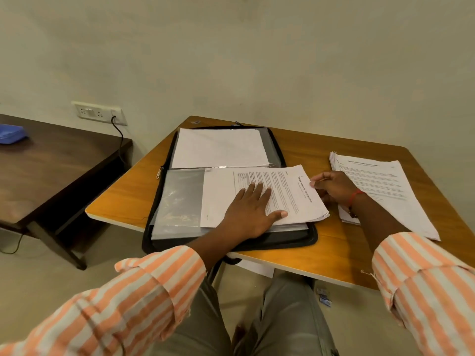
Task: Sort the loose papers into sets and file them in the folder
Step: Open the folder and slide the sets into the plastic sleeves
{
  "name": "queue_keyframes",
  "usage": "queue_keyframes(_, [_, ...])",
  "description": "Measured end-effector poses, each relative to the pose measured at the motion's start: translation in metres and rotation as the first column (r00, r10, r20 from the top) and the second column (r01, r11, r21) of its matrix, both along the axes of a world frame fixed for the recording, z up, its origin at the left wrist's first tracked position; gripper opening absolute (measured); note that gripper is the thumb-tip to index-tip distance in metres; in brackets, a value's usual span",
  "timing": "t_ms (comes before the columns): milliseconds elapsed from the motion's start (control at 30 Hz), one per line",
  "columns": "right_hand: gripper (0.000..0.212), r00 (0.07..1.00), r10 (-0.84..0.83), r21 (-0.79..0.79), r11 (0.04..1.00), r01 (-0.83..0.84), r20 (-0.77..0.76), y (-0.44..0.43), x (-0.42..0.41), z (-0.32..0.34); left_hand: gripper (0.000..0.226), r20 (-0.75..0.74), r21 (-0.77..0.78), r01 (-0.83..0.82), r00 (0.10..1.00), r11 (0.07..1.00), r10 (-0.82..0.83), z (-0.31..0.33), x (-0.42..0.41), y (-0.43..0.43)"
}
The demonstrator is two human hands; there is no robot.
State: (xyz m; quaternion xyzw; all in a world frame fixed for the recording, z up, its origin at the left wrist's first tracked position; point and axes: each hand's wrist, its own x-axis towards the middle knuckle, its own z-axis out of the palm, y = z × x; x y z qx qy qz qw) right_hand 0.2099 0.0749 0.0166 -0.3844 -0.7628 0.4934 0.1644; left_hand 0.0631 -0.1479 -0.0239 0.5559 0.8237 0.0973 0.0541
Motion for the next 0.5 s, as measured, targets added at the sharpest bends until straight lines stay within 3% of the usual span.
queue_keyframes(267, [0.009,0.998,0.054,0.065,0.996,-0.056,0.032,-0.027,-0.029,-0.003,0.091,-0.018,0.010,-0.011,1.000,1.000,0.011,-0.002,0.006,0.004])
queue_keyframes(500, [0.024,0.998,0.067,0.070,0.995,-0.067,0.007,-0.047,-0.048,-0.008,0.097,-0.017,0.014,-0.009,1.000,1.000,0.009,-0.001,0.009,0.003])
